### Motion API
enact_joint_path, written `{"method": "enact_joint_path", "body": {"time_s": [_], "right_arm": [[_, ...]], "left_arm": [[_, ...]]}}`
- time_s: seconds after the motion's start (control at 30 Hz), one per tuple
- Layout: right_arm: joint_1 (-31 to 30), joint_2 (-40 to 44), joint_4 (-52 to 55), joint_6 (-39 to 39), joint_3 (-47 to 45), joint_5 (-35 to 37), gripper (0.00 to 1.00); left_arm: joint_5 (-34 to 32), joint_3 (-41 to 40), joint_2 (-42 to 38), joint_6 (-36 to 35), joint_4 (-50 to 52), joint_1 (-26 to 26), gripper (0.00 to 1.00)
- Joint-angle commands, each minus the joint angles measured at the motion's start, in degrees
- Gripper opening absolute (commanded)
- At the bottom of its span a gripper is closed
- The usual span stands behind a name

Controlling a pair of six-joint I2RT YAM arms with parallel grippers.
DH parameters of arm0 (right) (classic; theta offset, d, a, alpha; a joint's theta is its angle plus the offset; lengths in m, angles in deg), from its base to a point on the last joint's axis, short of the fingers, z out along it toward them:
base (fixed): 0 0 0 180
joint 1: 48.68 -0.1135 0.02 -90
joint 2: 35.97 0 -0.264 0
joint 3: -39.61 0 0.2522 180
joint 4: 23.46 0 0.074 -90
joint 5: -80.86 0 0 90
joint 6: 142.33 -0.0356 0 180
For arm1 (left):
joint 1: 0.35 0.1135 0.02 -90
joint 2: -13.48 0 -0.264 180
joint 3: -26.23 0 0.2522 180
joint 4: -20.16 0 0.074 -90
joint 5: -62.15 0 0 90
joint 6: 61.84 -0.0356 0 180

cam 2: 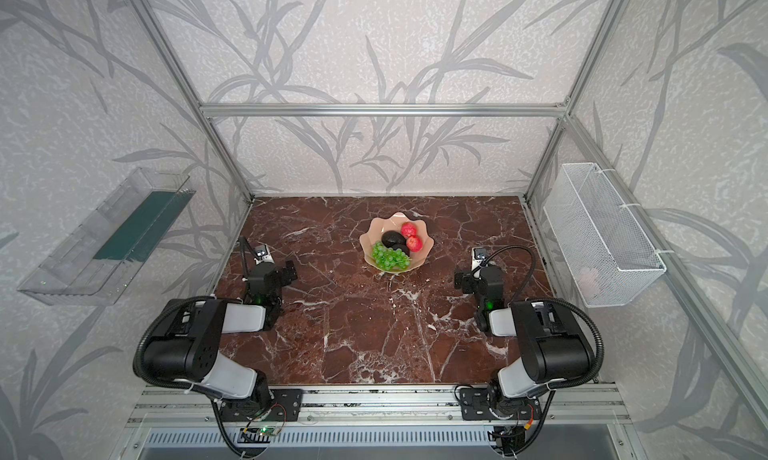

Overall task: Arrange fruit in a fruit bowl
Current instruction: Reset both arms

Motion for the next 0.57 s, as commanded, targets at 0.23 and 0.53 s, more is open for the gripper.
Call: {"method": "enact_joint_path", "body": {"time_s": [0.23, 0.53], "right_arm": [[-0.3, 0.4, -5.3, 1.0, -0.2, 0.9, 0.99], [-0.5, 0.6, -5.7, 1.2, -0.5, 1.2, 0.99]], "left_arm": [[0.5, -0.4, 0.4, -2.2, -7.2, -0.2, 0.99], [0.0, 0.4, 0.5, -1.6, -5.6, -0.1, 0.99]]}}
